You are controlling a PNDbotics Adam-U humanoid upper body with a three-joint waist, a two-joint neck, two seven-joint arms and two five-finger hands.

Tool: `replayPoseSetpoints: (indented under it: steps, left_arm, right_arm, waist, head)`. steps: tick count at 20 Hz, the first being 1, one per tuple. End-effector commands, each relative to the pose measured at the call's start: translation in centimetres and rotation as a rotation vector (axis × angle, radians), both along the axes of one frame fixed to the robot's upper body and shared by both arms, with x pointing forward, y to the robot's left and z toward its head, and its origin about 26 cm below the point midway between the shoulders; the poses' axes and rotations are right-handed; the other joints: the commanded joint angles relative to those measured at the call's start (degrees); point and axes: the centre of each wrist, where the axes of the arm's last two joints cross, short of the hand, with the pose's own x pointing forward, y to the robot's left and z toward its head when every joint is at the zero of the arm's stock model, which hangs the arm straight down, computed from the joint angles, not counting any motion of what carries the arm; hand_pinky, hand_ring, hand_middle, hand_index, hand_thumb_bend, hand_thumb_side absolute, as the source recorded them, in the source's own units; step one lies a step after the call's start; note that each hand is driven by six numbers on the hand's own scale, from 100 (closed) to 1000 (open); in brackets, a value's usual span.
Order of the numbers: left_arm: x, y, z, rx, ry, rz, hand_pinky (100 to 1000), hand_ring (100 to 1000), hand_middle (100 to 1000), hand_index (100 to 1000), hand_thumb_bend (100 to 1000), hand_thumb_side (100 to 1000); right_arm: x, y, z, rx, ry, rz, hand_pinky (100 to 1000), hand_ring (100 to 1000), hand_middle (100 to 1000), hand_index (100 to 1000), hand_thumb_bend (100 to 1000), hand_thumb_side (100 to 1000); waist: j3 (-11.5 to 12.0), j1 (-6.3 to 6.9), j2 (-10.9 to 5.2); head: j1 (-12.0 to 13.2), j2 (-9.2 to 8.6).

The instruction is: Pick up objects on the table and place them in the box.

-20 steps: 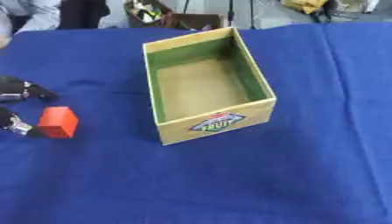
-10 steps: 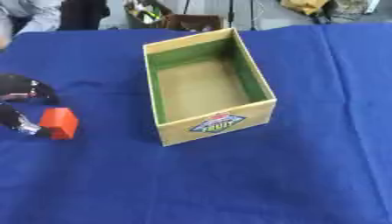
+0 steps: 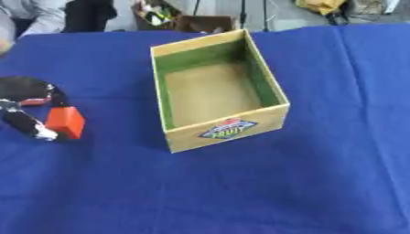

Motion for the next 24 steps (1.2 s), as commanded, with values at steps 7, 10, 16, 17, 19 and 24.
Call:
replayPoseSetpoints:
  steps: [7, 10, 16, 17, 19, 24]
  left_arm:
    - [-0.8, 0.4, 3.0, -0.067, -0.154, -0.006, 400, 616, 522, 485, 100, 842]
    - [-1.2, -0.2, 4.8, -0.073, -0.232, -0.026, 394, 616, 520, 486, 100, 811]
    - [-1.8, -2.2, 9.3, -0.098, -0.434, -0.056, 362, 595, 511, 477, 100, 800]
    - [-1.9, -2.7, 10.0, -0.104, -0.472, -0.064, 356, 593, 509, 477, 100, 800]
    - [-1.9, -4.0, 11.2, -0.121, -0.546, -0.086, 338, 589, 506, 475, 100, 801]
    - [-0.9, -8.1, 13.2, -0.186, -0.688, -0.165, 281, 577, 502, 460, 100, 794]
  right_arm:
    - [-0.3, 0.0, 0.7, -0.011, -0.017, 0.005, 795, 728, 566, 717, 100, 814]
    - [-0.3, 0.0, 0.7, -0.014, -0.017, 0.004, 795, 728, 566, 717, 100, 814]
    - [-0.3, -0.1, 0.8, -0.015, -0.023, 0.003, 794, 728, 567, 717, 100, 815]
    - [-0.3, -0.2, 0.8, -0.014, -0.024, 0.004, 794, 728, 567, 717, 100, 815]
    - [-0.3, -0.1, 0.8, -0.013, -0.025, 0.004, 795, 728, 566, 717, 100, 814]
    - [-0.1, 0.1, 0.9, -0.008, -0.031, 0.019, 795, 728, 567, 717, 100, 813]
  waist:
    - [0.14, 0.06, -1.17]
    - [0.21, 0.18, -1.22]
    - [0.10, 0.16, -1.27]
    - [0.06, 0.15, -1.27]
    - [-0.06, 0.10, -1.26]
    - [-0.97, -0.07, -1.04]
  head:
    - [0.42, -0.16]
    - [0.49, -0.11]
    - [0.40, -0.36]
    - [0.43, -0.41]
    - [0.56, -0.55]
    - [1.44, -0.89]
